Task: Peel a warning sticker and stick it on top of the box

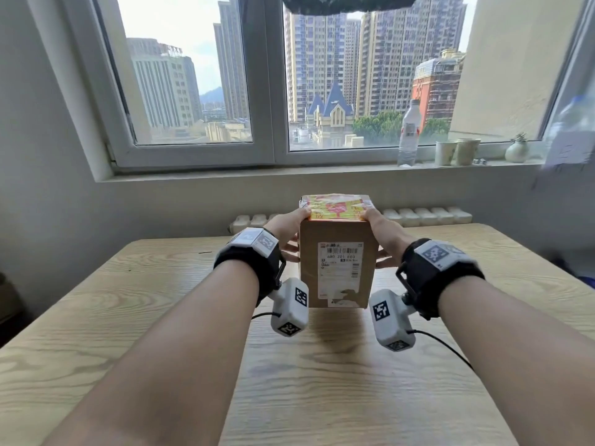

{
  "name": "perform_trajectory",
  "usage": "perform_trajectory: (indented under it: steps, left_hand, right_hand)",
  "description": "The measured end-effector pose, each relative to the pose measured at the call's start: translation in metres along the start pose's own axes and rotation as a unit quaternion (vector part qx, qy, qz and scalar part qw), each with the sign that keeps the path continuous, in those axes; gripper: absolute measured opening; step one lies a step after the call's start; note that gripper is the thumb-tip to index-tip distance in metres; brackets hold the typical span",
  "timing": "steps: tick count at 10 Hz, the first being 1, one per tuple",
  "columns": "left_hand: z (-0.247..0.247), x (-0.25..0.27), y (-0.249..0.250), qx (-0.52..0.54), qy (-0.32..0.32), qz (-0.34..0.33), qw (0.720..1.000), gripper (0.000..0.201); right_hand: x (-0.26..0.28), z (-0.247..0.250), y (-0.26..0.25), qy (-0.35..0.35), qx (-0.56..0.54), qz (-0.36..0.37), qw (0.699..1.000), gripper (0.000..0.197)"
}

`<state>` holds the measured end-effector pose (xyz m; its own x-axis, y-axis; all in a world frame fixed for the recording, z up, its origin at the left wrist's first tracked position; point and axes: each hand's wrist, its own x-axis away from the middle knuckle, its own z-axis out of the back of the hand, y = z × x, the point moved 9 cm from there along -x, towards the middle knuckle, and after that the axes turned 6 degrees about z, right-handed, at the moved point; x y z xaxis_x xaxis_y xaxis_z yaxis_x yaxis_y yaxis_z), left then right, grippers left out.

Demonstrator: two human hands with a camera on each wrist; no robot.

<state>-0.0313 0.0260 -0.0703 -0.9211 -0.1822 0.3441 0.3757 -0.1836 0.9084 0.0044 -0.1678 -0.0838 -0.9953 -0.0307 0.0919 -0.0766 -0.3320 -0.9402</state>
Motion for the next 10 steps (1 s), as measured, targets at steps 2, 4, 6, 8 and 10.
perform_trajectory:
  steps: [2, 4, 6, 8, 10]
  left_hand:
    - [0.0, -0.045, 0.002, 0.009, 0.038, -0.003, 0.999, 0.059]
    - [0.003, -0.067, -0.007, 0.018, 0.06, -0.018, 0.998, 0.058]
    - [0.004, -0.07, -0.012, 0.007, 0.068, -0.014, 0.998, 0.076]
    - [0.004, -0.049, -0.002, -0.026, 0.056, -0.006, 0.998, 0.075]
    - [0.021, -0.019, 0.006, -0.07, 0.096, -0.041, 0.992, 0.061]
  right_hand:
    - [-0.042, -0.013, 0.007, 0.011, -0.022, 0.009, 1.0, 0.057]
    - [-0.061, -0.016, 0.01, 0.041, 0.006, 0.072, 0.997, 0.078]
    - [-0.052, -0.018, 0.009, 0.022, 0.008, 0.054, 0.998, 0.063]
    - [-0.031, -0.012, 0.0, 0.038, 0.076, 0.048, 0.995, 0.09]
    - [-0.003, 0.011, -0.022, 0.092, 0.122, 0.102, 0.983, 0.07]
